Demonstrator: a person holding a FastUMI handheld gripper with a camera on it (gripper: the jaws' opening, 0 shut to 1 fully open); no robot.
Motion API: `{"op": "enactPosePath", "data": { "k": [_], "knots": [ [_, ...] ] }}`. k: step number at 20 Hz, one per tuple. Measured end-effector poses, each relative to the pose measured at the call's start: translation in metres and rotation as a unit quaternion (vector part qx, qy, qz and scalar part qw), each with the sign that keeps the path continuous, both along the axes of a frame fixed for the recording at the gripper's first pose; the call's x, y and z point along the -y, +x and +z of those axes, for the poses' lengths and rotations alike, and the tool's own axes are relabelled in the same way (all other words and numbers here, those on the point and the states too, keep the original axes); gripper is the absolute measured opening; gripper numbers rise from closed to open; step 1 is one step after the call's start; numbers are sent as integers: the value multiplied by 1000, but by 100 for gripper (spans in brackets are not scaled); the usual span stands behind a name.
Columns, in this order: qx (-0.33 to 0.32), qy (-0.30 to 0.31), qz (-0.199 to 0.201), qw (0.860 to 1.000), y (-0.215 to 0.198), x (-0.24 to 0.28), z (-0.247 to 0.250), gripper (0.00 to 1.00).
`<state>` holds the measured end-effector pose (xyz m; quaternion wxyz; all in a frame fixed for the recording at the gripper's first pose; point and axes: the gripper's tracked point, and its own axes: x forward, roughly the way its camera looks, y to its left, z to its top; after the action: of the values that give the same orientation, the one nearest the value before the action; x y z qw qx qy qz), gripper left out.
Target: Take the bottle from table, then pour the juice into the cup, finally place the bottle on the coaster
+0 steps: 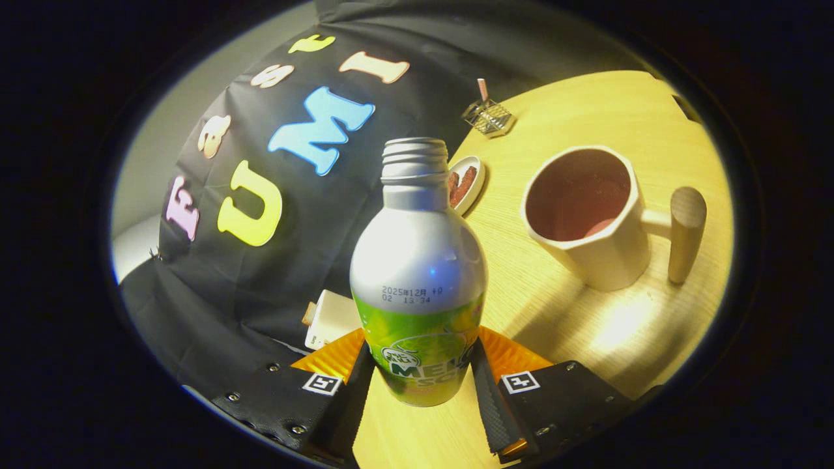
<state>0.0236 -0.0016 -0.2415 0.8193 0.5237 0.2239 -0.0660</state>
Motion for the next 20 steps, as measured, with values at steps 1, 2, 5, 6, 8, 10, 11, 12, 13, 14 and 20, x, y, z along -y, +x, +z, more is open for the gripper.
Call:
{"op": "enactPosePath", "data": {
  "k": [1,2,5,6,8,10,11,12,13,14,20],
  "knots": [
    [-1,9,-4,1000,1,-1,-2,74],
    [0,18,-6,1000,2,-2,-2,74],
    [-1,55,-15,998,3,-6,-3,74],
    [0,71,-20,997,5,-6,-2,74],
    [2,97,-32,995,3,-5,2,74],
    [-1,116,-41,992,5,-8,1,74],
    [-4,126,-45,991,2,-7,2,74],
    [-5,132,-49,990,2,-7,1,74],
    [-9,142,-54,988,1,-7,3,74],
    [-9,150,-59,987,2,-8,4,74],
    [-10,194,-76,978,2,-12,6,74]
  ]
}}
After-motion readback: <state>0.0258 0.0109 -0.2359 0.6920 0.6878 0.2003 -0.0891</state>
